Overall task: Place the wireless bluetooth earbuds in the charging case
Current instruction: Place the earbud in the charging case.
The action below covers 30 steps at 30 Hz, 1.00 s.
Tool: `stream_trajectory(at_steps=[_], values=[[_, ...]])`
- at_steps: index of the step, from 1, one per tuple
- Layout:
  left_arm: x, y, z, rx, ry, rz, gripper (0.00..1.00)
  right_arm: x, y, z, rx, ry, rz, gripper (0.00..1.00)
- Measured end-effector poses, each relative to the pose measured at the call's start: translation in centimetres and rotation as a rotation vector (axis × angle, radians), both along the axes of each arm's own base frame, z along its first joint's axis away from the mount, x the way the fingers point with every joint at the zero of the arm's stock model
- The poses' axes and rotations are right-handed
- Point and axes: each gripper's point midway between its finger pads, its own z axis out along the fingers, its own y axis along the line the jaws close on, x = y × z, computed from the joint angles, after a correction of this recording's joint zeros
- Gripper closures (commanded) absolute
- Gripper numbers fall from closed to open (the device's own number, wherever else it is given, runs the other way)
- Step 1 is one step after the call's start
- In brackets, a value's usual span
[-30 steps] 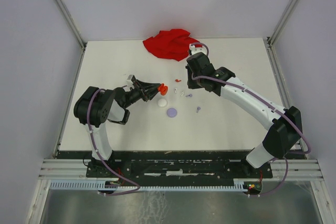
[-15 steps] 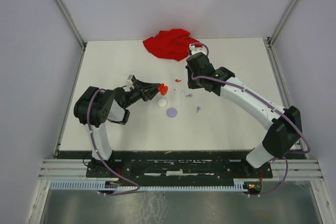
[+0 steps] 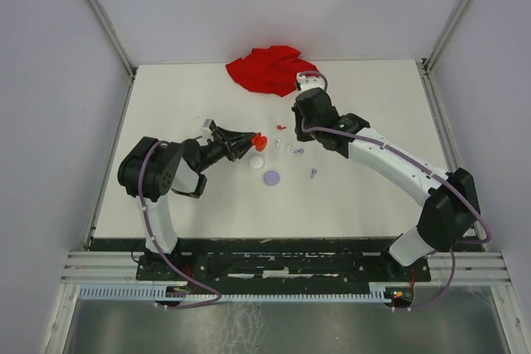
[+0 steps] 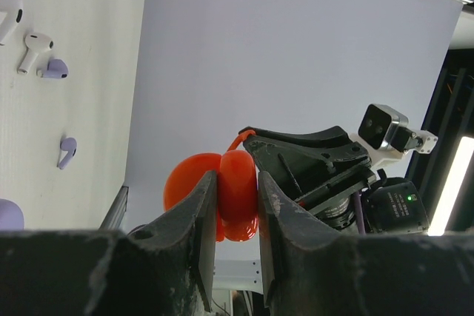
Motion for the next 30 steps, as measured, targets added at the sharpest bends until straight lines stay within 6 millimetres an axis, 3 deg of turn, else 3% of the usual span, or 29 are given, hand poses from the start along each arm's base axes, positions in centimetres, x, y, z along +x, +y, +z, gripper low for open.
stream_trajectory(at_steps=[4,14,22,30], values=[[-0.3,-0.8,0.2,-0.003,-0.005,-0.012,0.97,0.3,0.7,-1.2,-0.007,-0.064,0.055,1.0],[-0.1,-2.1,1.2,-0.014,-0.041,-0.035,0.97,0.1,4.9,-2.5,0.036,-0.302,0.274,1.0],[0.0,-2.2,0.2,-0.007,-0.017,-0.037,0.97,-0.5,6.4,-1.1,0.105,-0.513,0.386,1.0],[-0.1,-2.3,0.0,-0.005,-0.012,-0.044,0.97,-1.0,7.9,1.6,0.161,-0.669,0.463,1.0]])
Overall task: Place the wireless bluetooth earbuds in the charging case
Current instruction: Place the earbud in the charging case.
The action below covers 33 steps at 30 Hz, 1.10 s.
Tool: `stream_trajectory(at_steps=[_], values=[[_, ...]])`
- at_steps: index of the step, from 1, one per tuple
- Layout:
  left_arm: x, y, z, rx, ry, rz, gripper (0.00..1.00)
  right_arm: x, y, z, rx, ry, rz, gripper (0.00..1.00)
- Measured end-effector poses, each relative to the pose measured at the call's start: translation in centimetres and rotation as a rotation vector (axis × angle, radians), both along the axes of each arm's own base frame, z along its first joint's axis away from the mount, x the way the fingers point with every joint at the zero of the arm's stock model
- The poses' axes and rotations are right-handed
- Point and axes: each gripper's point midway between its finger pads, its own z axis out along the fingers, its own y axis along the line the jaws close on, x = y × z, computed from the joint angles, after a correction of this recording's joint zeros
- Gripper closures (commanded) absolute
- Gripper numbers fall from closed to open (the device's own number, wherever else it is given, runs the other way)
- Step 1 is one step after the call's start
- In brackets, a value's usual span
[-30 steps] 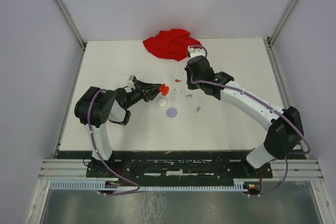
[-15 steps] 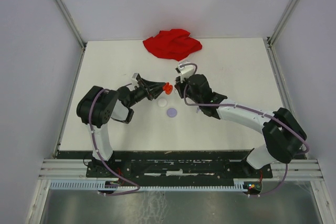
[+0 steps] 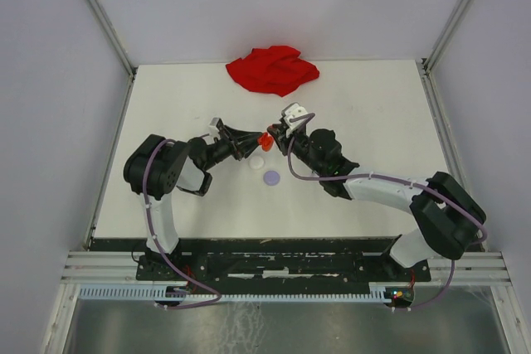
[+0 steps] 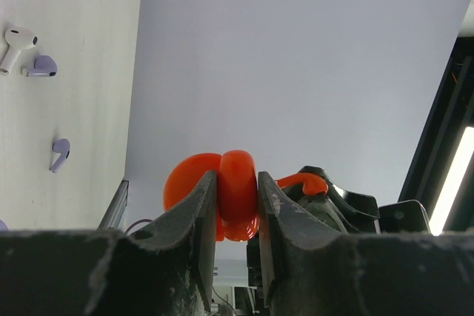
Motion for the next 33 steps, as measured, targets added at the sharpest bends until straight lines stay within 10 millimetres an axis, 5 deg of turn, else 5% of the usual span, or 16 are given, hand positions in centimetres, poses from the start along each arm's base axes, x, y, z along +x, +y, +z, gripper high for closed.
stream_trajectory(at_steps=[33], values=[[-0.2,-0.4,0.4,-0.003,-0.016,-0.025,0.97,-0.5,1.1,-2.9,-0.02,-0.057,0.063,1.0]])
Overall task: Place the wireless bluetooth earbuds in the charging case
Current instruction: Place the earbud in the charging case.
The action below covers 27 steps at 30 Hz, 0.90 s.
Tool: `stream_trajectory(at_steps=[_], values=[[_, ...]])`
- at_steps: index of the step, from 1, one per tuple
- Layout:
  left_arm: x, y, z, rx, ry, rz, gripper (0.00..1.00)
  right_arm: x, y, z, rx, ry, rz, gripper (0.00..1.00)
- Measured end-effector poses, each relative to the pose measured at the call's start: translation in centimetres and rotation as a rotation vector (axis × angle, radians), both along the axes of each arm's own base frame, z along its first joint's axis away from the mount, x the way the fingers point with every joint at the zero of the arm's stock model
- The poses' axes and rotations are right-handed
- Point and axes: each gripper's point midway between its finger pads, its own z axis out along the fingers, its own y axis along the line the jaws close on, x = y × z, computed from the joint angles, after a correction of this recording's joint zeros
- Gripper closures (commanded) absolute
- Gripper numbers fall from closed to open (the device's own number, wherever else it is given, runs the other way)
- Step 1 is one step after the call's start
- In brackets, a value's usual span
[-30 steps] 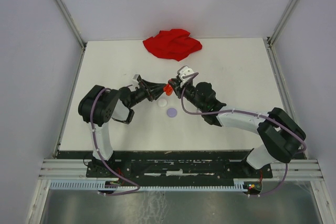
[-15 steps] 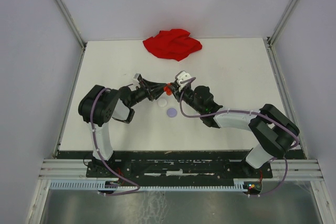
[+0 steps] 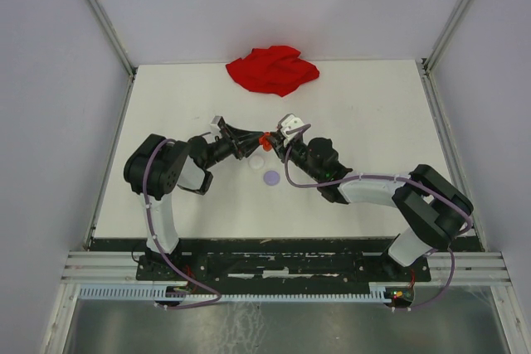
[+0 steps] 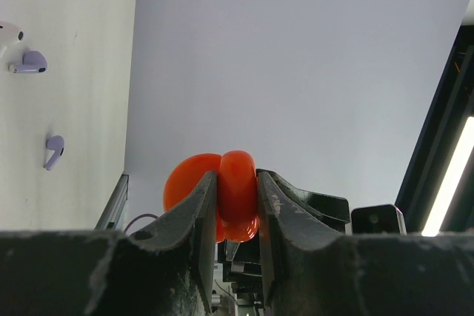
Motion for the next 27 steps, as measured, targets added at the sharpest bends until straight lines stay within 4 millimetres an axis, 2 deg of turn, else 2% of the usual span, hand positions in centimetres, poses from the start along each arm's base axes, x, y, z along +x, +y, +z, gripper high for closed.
stream_trajectory(at_steps=[19,21,24,27], values=[[0.2,-0.06,0.3,-0.003,-0.01,0.0,0.97,-0.29,-0.23,-0.84,-0.004,0.023,-0.001,1.0],[0.19,-0.09,0.31,-0.004,-0.01,-0.001,0.97,-0.29,-0.23,-0.85,0.0,0.028,-0.003,0.95],[0.23,-0.1,0.36,-0.004,-0.012,-0.001,0.97,-0.28,-0.25,-0.86,0.011,0.039,-0.008,0.79],[0.31,-0.13,0.49,-0.005,-0.016,-0.001,0.97,-0.28,-0.28,-0.78,0.025,0.051,-0.013,0.72]])
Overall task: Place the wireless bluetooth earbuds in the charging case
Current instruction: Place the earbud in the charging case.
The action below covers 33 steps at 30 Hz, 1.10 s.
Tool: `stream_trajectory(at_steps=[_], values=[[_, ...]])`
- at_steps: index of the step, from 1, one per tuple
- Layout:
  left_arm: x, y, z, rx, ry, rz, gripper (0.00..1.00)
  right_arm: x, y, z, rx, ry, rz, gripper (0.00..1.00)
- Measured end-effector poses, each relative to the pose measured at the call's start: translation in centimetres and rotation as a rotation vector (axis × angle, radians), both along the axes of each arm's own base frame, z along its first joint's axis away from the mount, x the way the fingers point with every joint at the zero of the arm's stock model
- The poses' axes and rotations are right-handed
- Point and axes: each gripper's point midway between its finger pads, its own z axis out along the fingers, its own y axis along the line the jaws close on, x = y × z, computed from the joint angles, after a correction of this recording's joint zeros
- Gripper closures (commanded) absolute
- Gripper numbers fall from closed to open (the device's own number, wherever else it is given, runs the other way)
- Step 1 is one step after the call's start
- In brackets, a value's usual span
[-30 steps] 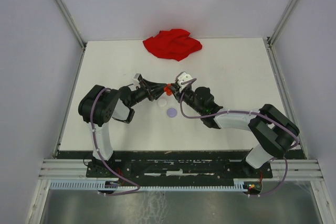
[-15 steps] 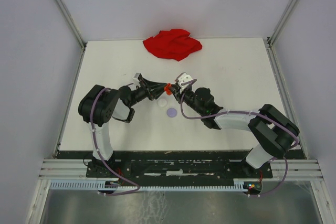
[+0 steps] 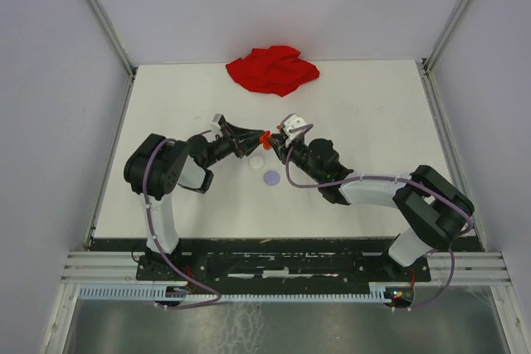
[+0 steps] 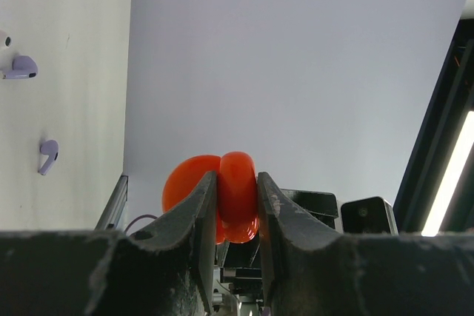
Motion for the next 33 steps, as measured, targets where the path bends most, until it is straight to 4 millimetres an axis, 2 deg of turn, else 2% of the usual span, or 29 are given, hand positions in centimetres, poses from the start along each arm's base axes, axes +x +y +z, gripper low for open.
stream_trajectory(at_steps=[7,11,16,20,26,29,33], values=[[0.1,0.0,0.2,-0.002,-0.006,0.001,0.97,-0.5,-0.2,1.2,0.043,0.016,-0.003,0.52],[0.2,0.0,0.0,-0.001,-0.003,0.001,0.97,-0.8,-0.5,2.9,0.075,-0.005,-0.005,0.47],[0.3,-0.1,-0.2,0.001,0.002,0.0,0.97,-0.7,-1.7,5.2,0.119,-0.023,-0.059,0.46],[0.3,-0.1,-0.2,0.001,0.001,0.0,0.97,0.1,-3.1,5.0,0.076,0.085,-0.172,0.4],[0.3,-0.1,-0.2,0.001,-0.002,0.0,0.97,1.0,-3.6,6.7,0.009,0.209,-0.26,0.37],[0.3,-0.1,-0.2,0.01,-0.016,0.002,0.97,0.9,-4.2,5.8,-0.034,0.265,-0.292,0.36],[0.3,-0.1,0.2,0.022,-0.046,0.005,0.97,0.8,-4.7,3.0,-0.128,0.353,-0.329,0.36]])
